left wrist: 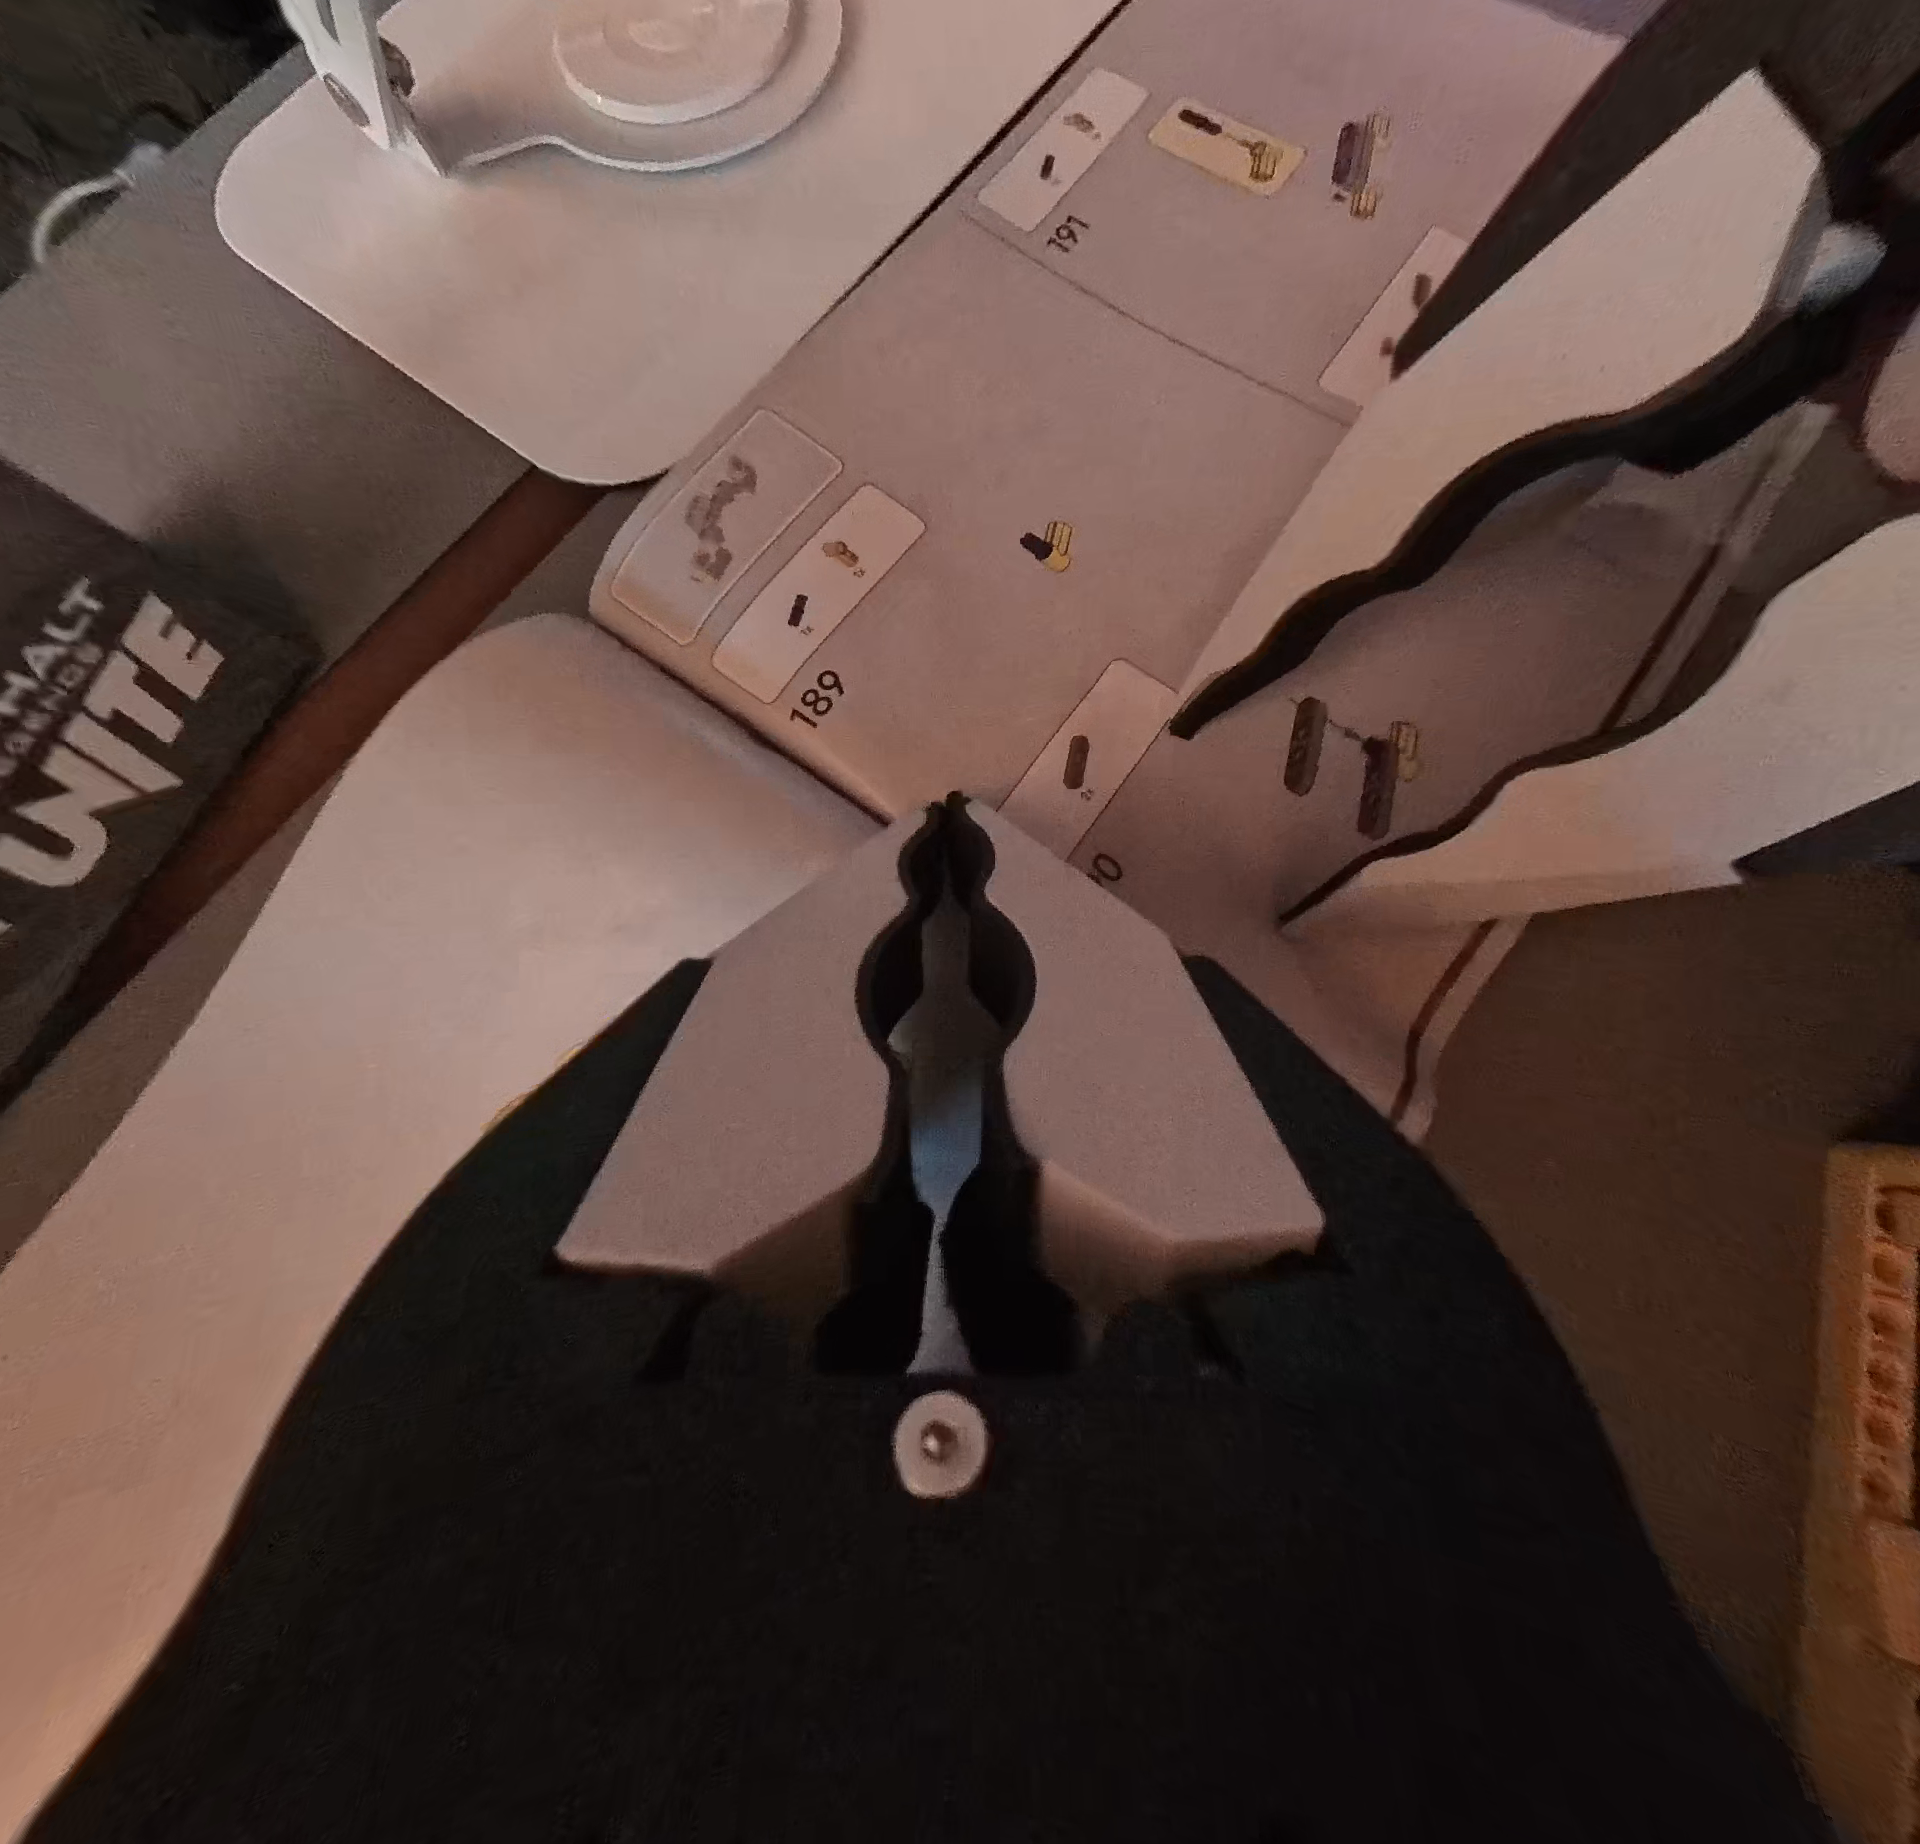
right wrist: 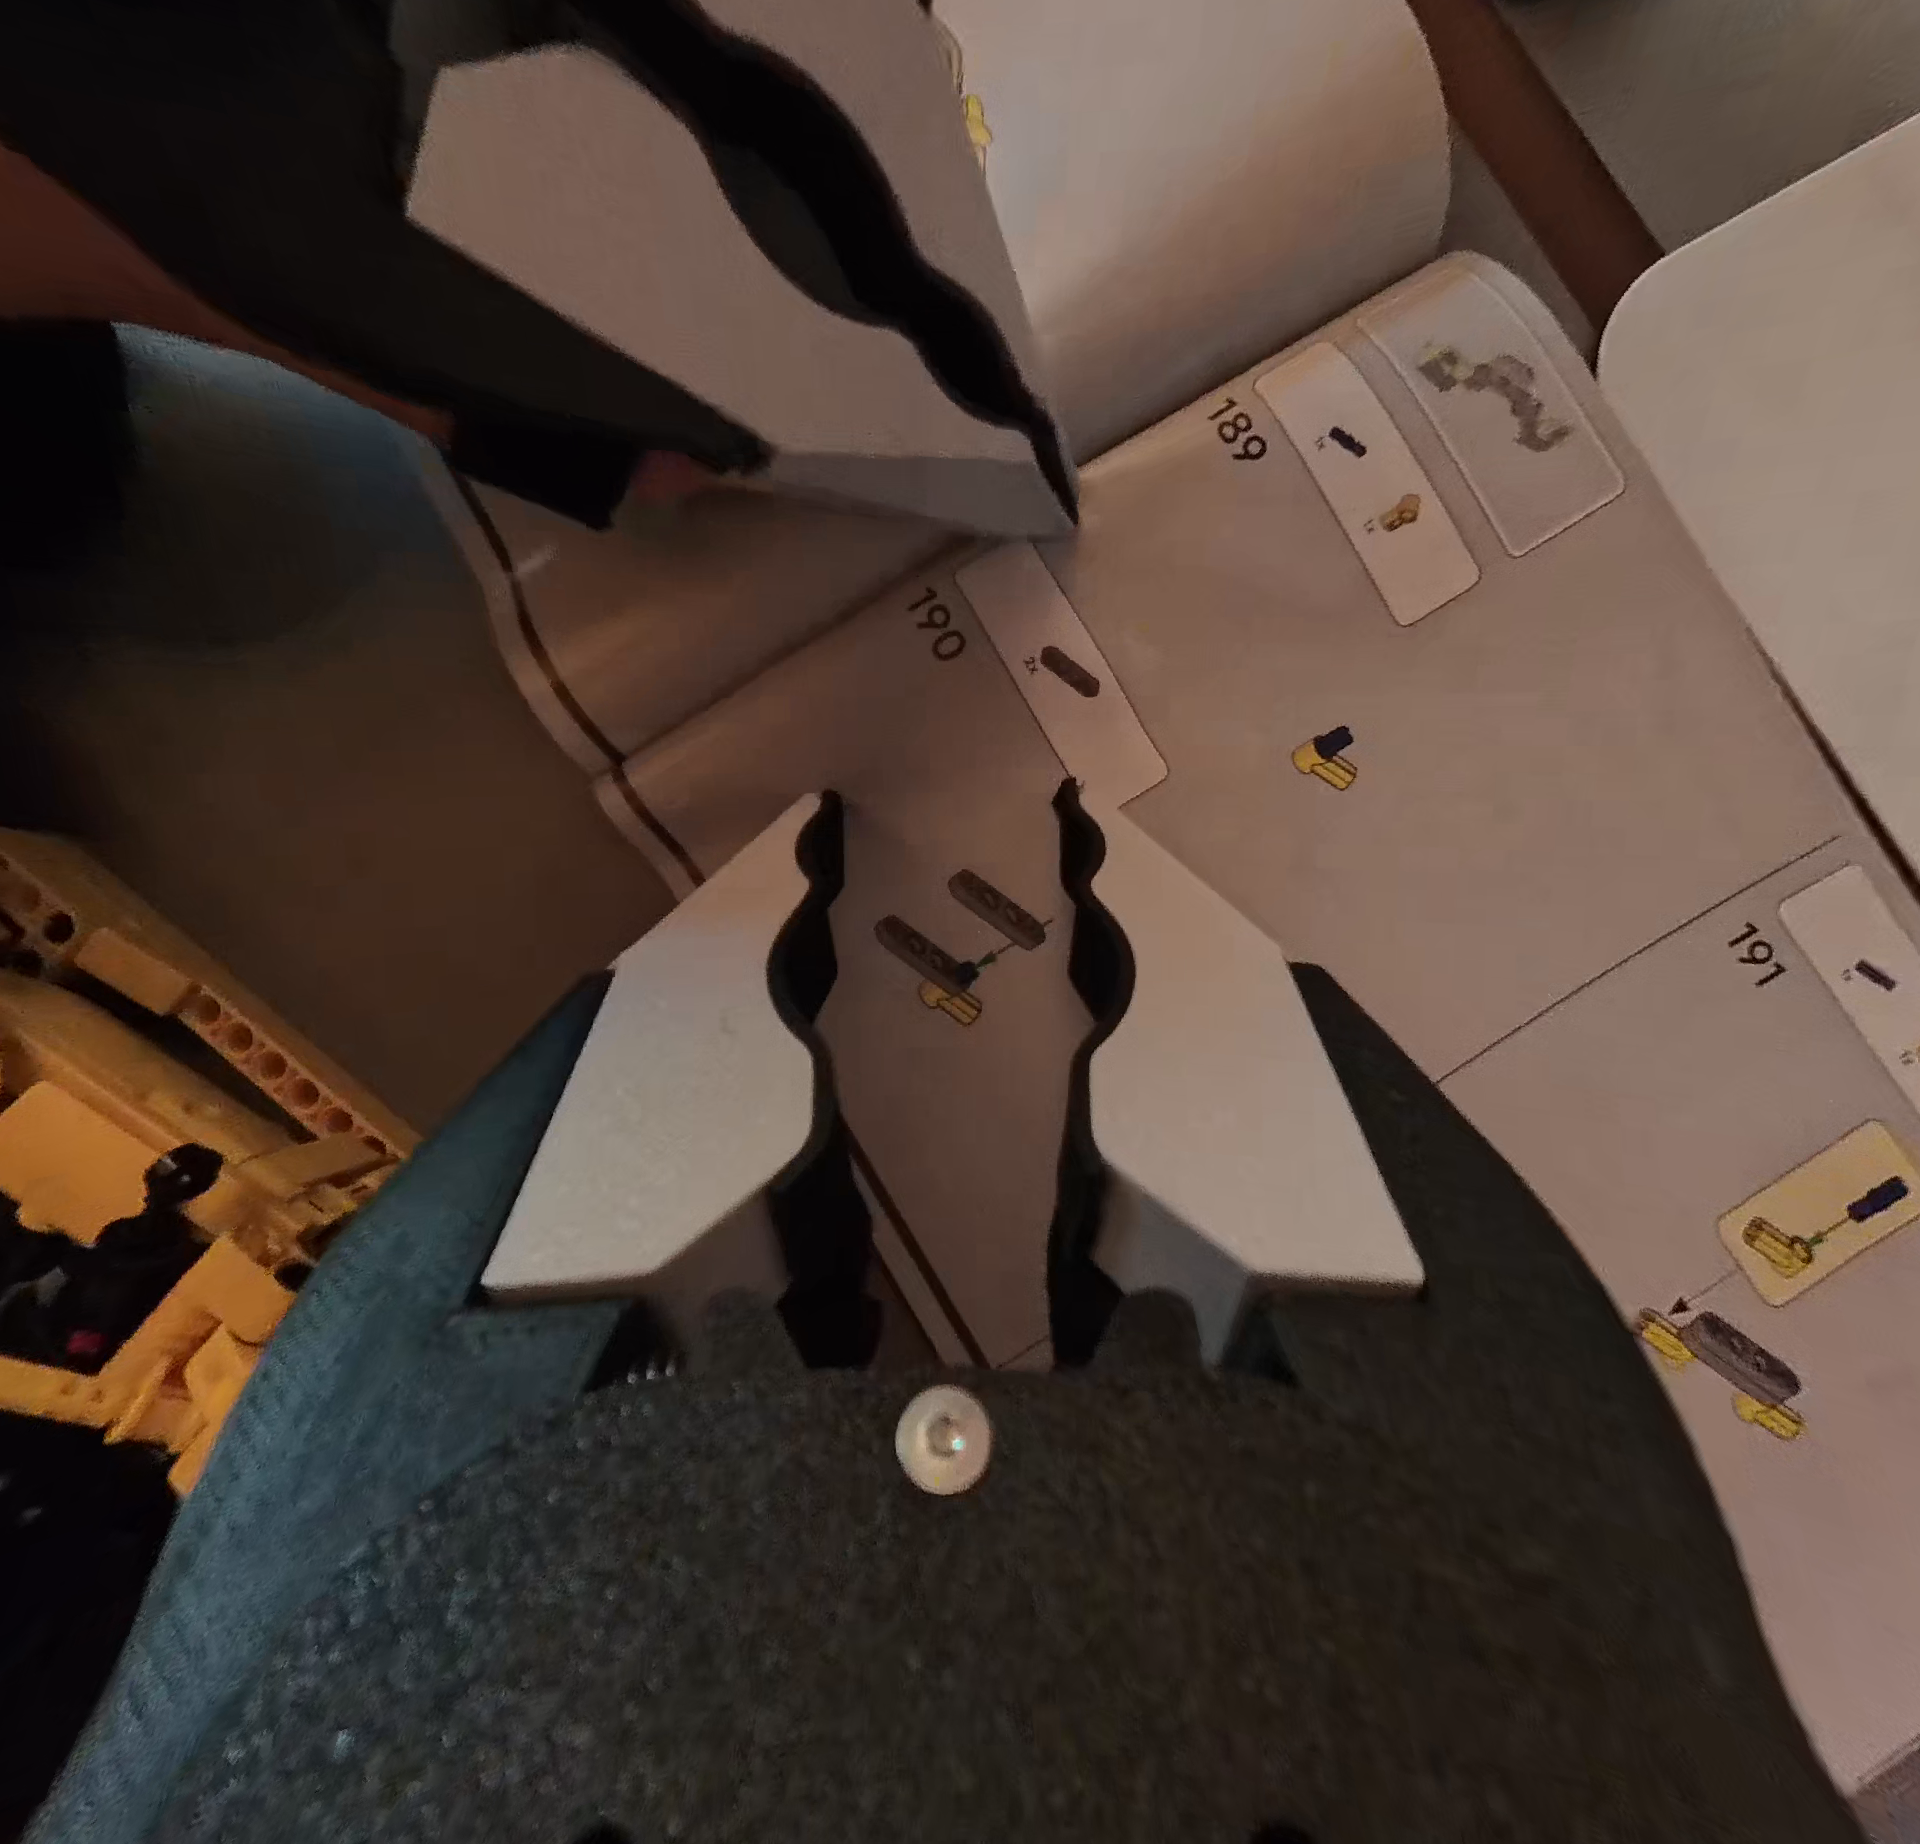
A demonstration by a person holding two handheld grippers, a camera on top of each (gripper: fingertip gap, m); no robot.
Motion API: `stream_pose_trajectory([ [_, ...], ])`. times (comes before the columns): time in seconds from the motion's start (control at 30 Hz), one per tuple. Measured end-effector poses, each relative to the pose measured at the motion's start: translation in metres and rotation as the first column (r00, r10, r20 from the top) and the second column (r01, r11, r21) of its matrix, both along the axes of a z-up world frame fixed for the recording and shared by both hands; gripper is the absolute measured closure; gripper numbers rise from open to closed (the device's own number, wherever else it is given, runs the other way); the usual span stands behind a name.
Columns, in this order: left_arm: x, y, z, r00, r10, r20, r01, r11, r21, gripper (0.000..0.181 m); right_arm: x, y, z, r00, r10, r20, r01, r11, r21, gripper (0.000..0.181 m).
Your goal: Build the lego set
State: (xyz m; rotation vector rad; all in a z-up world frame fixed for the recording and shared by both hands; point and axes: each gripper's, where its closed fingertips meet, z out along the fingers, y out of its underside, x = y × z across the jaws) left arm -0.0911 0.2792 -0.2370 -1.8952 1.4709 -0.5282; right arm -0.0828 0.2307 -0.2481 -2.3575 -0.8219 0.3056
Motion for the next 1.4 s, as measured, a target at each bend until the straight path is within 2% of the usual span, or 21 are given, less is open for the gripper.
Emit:
stream_pose_trajectory([
  [0.07,0.002,0.000,-0.002,1.000,0.000,-0.030,0.002,0.999,0.046,0.181,0.001,0.001,0.000,1.000,-0.015,-0.007,0.015,1.000,0.017,0.141],
  [0.2,0.002,0.001,0.000,1.000,0.000,0.025,0.001,1.000,-0.024,0.181,0.003,-0.005,0.003,0.999,-0.047,-0.023,0.047,0.999,0.000,0.142],
  [0.27,0.001,0.001,0.002,1.000,-0.004,0.018,0.004,1.000,-0.001,0.181,0.008,-0.008,0.021,0.996,-0.075,-0.052,0.075,0.997,-0.002,0.142],
  [0.33,0.001,0.002,0.005,1.000,0.003,0.020,-0.003,1.000,0.005,0.181,0.024,-0.017,0.060,0.988,-0.118,-0.101,0.125,0.990,0.069,0.146],
  [0.43,0.000,0.005,0.012,0.999,0.036,0.037,-0.035,0.999,-0.016,0.174,0.085,-0.058,0.104,0.972,-0.236,-0.006,0.235,0.962,0.137,0.132],
  [0.53,-0.002,0.005,0.024,0.997,0.049,0.066,-0.046,0.998,-0.050,0.157,0.161,-0.123,0.117,0.905,-0.408,0.123,0.386,0.907,0.169,0.132],
  [0.63,0.001,0.001,0.048,0.986,0.034,0.161,-0.020,0.996,-0.083,0.154,0.194,-0.197,0.095,0.859,-0.507,0.071,0.501,0.861,0.084,0.133],
  [0.7,0.001,-0.001,0.065,0.976,0.016,0.217,0.002,0.996,-0.084,0.153,0.191,-0.236,0.074,0.833,-0.551,-0.053,0.552,0.834,0.002,0.135],
  [0.77,-0.002,0.001,0.079,0.968,0.013,0.252,0.002,0.998,-0.058,0.154,0.187,-0.260,0.059,0.810,-0.573,-0.123,0.578,0.816,0.005,0.146],
  [0.8,-0.003,0.002,0.084,0.965,0.013,0.261,0.000,0.999,-0.047,0.153,0.187,-0.265,0.055,0.817,-0.564,-0.123,0.572,0.819,0.048,0.150],
  [0.87,-0.006,0.004,0.093,0.961,0.014,0.275,-0.004,0.999,-0.036,0.154,0.199,-0.271,0.043,0.812,-0.584,-0.012,0.580,0.803,0.136,0.157],
  [0.93,-0.009,0.004,0.099,0.959,0.011,0.284,-0.003,1.000,-0.029,0.154,0.200,-0.275,0.035,0.827,-0.558,0.065,0.546,0.826,0.141,0.163],
  [1.07,-0.012,0.005,0.105,0.959,-0.001,0.284,0.002,1.000,-0.003,0.154,0.181,-0.287,0.028,0.885,-0.465,0.027,0.463,0.884,0.055,0.158],
  [1.4,-0.013,0.003,0.101,0.968,-0.023,0.249,0.017,0.999,0.029,0.154,0.162,-0.310,0.014,0.907,-0.421,0.015,0.422,0.906,-0.030,0.157],
])
